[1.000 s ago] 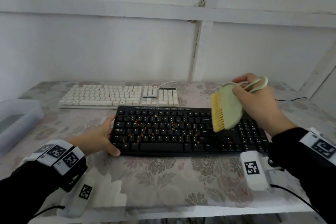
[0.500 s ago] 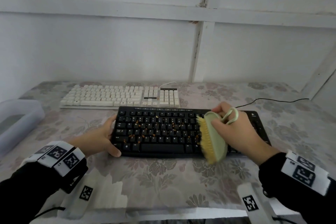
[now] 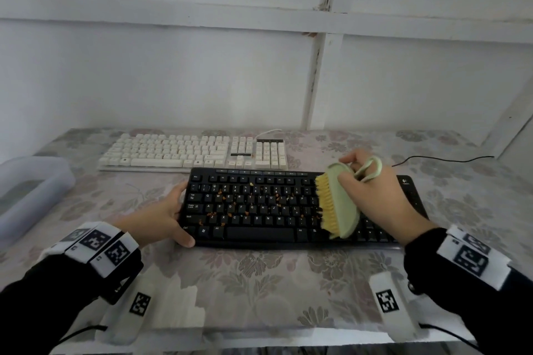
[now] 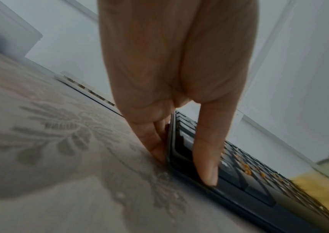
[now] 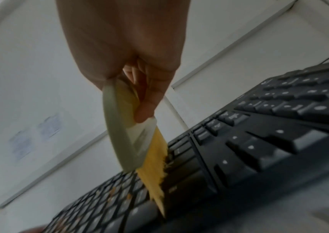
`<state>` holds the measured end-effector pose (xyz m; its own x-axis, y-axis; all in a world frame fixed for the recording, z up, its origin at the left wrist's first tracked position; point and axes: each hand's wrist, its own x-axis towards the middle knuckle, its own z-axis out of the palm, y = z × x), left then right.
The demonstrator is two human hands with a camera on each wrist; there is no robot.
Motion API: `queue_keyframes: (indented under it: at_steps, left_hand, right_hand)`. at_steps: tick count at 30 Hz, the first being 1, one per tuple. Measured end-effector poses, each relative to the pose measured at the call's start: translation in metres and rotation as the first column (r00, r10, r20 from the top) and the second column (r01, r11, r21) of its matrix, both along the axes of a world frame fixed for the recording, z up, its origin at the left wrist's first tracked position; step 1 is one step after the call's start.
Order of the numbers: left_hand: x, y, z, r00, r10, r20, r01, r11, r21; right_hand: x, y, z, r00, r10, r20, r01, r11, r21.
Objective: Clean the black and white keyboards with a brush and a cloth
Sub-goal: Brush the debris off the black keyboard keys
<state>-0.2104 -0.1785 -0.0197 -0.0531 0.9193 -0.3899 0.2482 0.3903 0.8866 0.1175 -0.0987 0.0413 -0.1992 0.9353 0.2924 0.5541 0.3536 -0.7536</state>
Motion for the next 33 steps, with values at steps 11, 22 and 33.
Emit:
queue_keyframes:
  at_steps: [11,22,33]
  left_hand:
    - [0.001,0.000,0.000,1.000,0.002,0.012,-0.002,1.000,0.013]
    - [0.000,0.000,-0.001,1.000,0.000,-0.004,0.000,1.000,0.002]
    - [0.001,0.000,0.001,1.000,-0.002,-0.009,0.002,1.000,0.008]
  right_hand:
    - [-0.004,0.010,0.023,0.997,-0.058,-0.043,0.061,0.996,0.067]
    - [0.005,-0.028,0.001,0.987,0.099,0.130,-0.088,0.993,-0.082]
    - [-0.028,0.015,0.025,1.000,-0.008,0.001,0.008,0.998,0.064]
